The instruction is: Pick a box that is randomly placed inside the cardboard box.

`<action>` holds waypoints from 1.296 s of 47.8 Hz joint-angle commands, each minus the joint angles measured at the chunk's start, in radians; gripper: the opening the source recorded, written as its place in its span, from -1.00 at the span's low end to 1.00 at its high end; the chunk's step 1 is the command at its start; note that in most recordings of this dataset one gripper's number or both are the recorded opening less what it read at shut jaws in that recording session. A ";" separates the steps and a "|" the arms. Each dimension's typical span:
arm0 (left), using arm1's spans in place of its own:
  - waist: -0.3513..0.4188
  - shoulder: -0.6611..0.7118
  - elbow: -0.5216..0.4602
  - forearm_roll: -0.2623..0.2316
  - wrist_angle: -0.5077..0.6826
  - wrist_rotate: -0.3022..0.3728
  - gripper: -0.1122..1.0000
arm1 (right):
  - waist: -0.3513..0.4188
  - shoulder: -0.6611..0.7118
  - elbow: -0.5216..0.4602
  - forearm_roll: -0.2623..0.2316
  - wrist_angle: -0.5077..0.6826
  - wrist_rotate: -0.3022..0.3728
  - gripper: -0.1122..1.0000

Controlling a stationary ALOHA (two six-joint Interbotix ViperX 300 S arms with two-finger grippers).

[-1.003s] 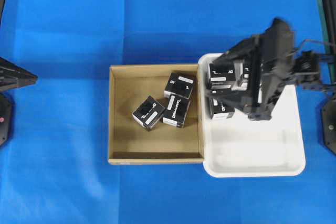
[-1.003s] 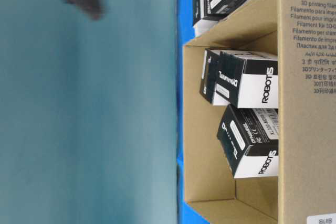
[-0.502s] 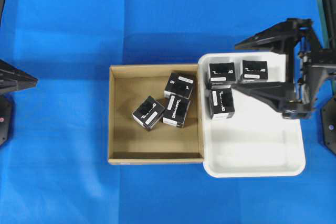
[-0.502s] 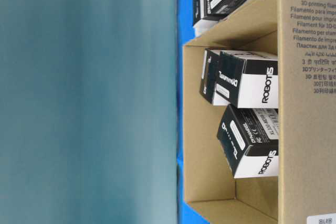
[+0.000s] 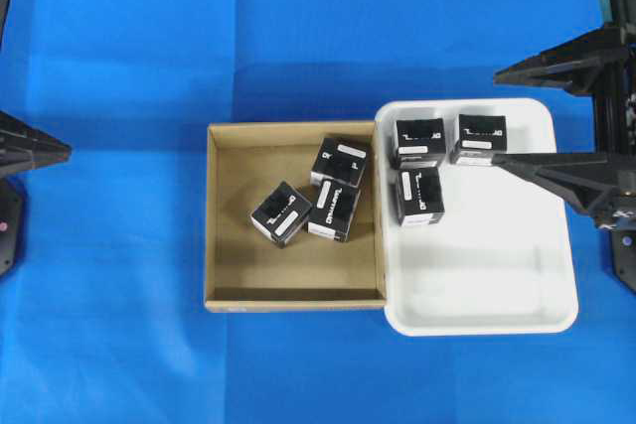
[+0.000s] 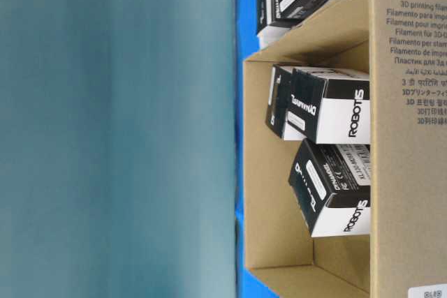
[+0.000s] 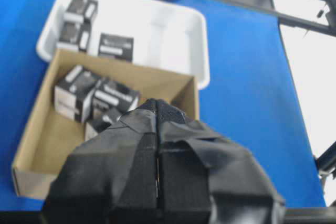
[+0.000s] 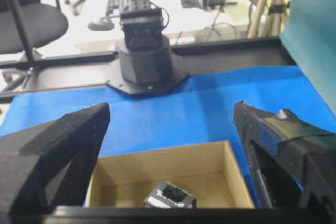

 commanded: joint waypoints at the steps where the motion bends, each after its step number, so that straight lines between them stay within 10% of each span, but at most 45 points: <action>1: -0.005 0.015 -0.011 0.003 -0.028 0.023 -0.92 | 0.006 0.006 -0.008 0.003 -0.011 0.003 0.98; 62: -0.015 0.046 0.025 0.003 -0.078 0.061 -0.92 | 0.011 0.006 0.061 0.003 0.051 0.072 0.96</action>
